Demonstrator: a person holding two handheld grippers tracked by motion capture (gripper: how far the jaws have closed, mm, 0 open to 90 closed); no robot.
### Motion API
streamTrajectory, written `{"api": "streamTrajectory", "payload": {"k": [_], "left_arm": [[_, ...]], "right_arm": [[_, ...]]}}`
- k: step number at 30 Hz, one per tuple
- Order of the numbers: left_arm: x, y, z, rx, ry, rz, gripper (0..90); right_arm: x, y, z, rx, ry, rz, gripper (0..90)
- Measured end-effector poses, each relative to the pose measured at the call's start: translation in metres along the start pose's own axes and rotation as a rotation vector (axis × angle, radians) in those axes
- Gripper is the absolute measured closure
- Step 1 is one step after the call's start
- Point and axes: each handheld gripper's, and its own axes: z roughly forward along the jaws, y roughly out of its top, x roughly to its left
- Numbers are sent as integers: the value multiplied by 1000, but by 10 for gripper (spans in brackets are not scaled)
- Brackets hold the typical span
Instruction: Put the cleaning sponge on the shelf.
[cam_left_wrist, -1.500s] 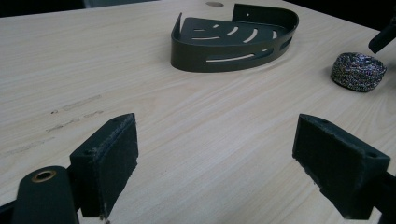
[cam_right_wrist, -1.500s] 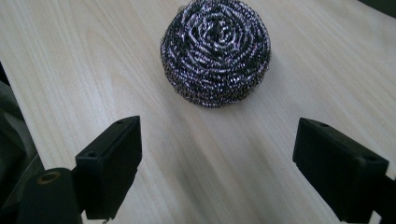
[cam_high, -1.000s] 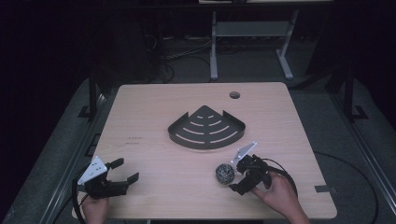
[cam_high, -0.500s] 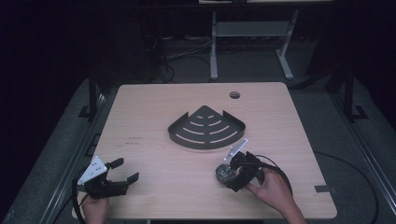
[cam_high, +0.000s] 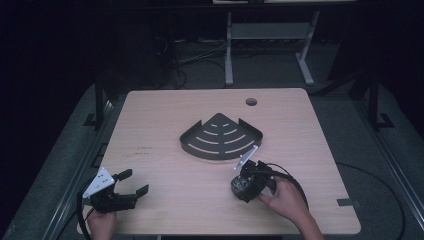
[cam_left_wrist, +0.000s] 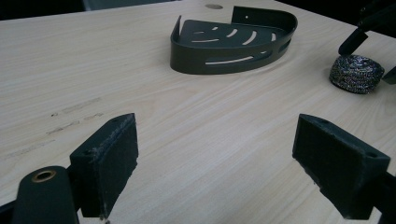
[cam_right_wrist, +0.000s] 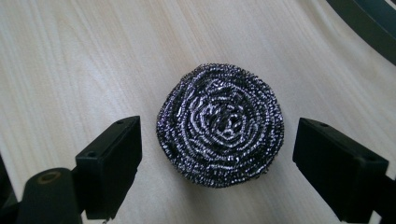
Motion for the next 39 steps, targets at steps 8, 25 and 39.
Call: {"api": "streamTrajectory", "payload": {"k": [8, 25, 39], "left_arm": [[0, 0, -1, -2, 1, 0, 137], [1, 0, -2, -9, 4, -3, 137], [0, 0, -1, -7, 2, -2, 137]], "right_arm": [[2, 12, 5, 34, -4, -29, 167], [0, 13, 13, 73, 6, -27, 280], [-1, 12, 6, 37, 12, -17, 301]]}}
